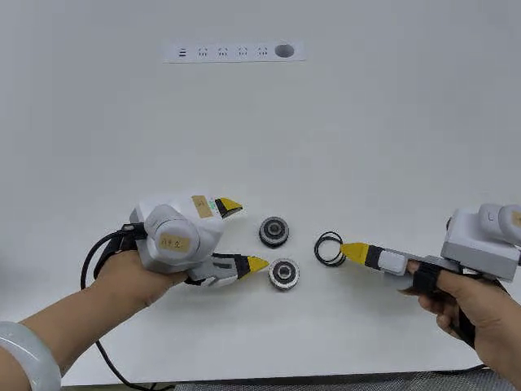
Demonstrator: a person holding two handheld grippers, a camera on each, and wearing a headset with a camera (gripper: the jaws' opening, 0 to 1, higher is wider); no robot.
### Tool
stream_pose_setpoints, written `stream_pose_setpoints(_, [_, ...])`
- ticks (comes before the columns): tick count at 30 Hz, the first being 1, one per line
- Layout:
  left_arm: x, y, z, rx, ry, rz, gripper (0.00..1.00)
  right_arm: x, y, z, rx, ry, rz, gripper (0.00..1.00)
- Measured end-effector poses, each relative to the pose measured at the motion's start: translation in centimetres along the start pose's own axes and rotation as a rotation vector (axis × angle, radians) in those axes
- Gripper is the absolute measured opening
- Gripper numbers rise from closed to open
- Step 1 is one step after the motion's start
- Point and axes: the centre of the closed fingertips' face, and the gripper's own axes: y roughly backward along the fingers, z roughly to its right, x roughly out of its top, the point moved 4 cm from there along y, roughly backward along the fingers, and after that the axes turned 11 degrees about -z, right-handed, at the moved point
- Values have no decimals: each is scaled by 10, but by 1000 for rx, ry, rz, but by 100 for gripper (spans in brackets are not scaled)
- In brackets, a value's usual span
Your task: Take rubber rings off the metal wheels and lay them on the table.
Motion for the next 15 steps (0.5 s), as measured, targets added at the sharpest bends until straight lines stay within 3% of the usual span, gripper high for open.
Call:
stream_pose_setpoints(9, [1,0,-1,-3,3,-3,55,-3,-2,9,-50,15,-17,2])
stream_pose_setpoints(15, [2,0,0,-6,-1,-4,55,-3,-4,9,-84,73,-32,6])
